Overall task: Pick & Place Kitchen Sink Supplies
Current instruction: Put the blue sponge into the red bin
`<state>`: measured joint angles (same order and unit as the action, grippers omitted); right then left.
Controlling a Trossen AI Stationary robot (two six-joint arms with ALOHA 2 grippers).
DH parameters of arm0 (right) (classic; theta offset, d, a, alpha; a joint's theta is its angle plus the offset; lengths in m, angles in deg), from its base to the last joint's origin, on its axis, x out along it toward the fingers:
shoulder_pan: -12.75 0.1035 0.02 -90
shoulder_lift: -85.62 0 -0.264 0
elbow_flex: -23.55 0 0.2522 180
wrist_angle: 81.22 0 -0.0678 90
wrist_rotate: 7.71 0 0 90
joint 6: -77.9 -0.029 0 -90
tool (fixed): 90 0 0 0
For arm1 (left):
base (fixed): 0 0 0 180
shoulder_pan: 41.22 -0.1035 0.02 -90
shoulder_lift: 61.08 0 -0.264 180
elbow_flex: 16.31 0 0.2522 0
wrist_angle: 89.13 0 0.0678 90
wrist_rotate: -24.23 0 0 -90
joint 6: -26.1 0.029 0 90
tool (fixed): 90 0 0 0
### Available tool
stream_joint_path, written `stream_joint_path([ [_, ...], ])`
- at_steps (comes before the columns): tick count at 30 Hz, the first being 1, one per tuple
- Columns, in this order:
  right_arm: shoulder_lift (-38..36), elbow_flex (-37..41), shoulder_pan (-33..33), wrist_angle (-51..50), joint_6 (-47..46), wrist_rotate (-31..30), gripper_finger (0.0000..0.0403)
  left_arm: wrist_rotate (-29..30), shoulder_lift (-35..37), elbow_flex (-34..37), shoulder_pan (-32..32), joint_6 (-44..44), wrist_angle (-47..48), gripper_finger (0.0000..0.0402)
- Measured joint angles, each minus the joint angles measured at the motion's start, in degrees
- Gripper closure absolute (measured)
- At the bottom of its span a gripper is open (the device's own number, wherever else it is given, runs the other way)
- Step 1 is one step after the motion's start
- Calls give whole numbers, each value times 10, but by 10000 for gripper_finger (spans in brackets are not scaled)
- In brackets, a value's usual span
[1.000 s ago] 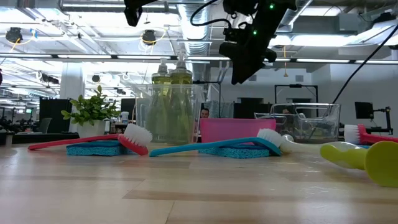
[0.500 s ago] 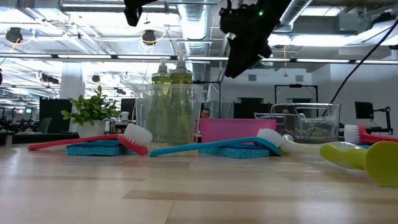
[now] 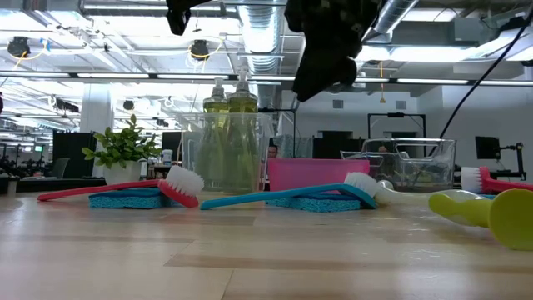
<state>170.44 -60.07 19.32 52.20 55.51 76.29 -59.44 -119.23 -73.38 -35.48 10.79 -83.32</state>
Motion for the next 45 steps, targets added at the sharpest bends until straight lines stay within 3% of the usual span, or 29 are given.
stream_joint_path([
  [6, 40, 0, 15, 14, -46, -3, 247, 0, 0, 0, 0, 0, 0, 294],
  [18, 148, 0, 17, 30, -136, -1, 146, 0, 0, 0, 0, -2, 0, 294],
  [34, 239, -3, 17, 78, -200, -10, 143, -1, 0, 0, 0, -2, 0, 294],
  [45, 218, 0, 26, 113, -185, -11, 143, -1, 0, 0, 0, -2, 1, 294],
])
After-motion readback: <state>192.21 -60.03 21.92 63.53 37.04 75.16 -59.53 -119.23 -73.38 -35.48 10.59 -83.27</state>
